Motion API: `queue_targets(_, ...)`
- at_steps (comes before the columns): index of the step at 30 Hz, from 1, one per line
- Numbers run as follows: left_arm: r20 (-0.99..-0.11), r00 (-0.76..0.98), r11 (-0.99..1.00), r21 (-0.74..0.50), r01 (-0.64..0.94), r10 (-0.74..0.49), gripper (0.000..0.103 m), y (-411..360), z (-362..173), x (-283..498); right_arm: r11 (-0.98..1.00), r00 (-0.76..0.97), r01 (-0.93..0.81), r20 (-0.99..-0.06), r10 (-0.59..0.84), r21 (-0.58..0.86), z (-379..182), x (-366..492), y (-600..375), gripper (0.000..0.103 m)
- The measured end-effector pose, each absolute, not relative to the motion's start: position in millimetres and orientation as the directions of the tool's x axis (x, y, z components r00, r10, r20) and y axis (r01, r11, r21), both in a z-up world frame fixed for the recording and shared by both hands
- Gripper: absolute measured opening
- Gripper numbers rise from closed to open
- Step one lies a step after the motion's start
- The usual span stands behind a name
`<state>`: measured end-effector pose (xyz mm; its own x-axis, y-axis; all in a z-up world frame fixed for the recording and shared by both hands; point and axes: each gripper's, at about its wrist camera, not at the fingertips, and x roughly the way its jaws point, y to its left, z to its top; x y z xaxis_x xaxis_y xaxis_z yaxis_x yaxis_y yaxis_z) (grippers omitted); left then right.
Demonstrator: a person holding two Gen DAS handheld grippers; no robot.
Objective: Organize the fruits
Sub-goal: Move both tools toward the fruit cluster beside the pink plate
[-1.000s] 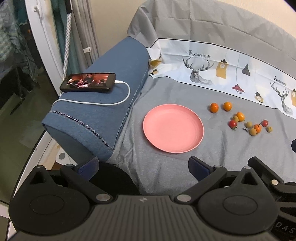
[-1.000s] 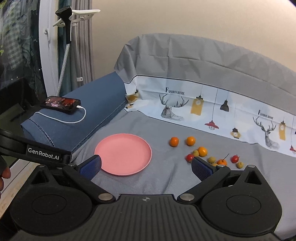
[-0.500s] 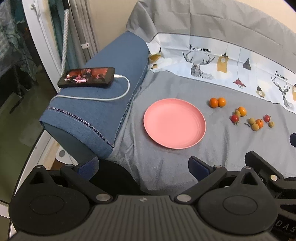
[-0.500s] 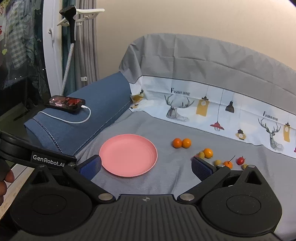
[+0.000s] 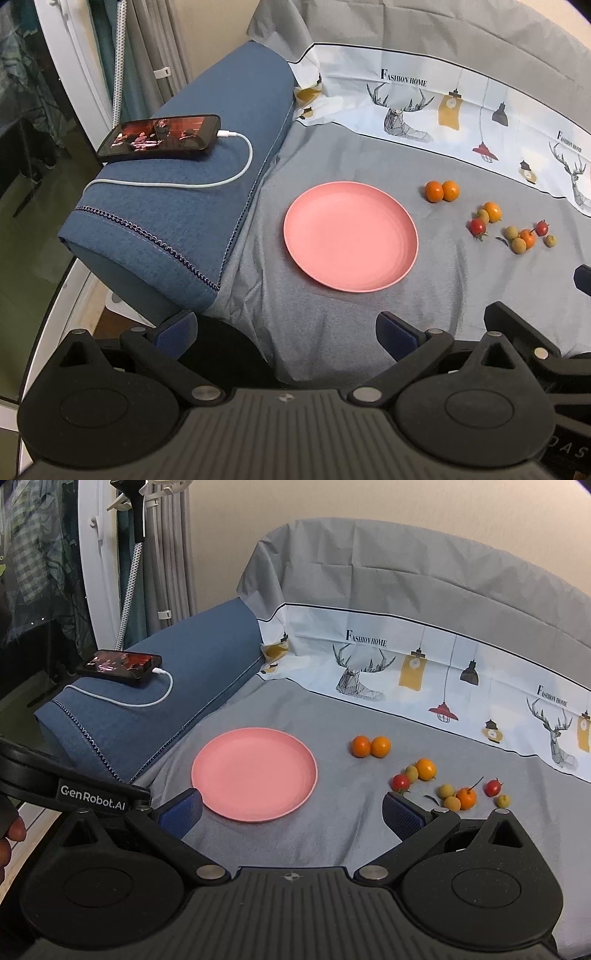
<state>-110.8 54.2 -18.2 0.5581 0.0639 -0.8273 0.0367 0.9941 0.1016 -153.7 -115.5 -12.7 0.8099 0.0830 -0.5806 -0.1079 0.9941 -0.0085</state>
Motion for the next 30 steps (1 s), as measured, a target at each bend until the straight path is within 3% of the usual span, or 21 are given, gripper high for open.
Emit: queue_targets(30, -0.838, 0.533, 0.985, 0.164, 0.048, 0.114, 0.103, 38, -23, -101, 0.993, 0.789, -0.092, -0.603, 0.119, 0.075, -23, -145, -133, 0.102)
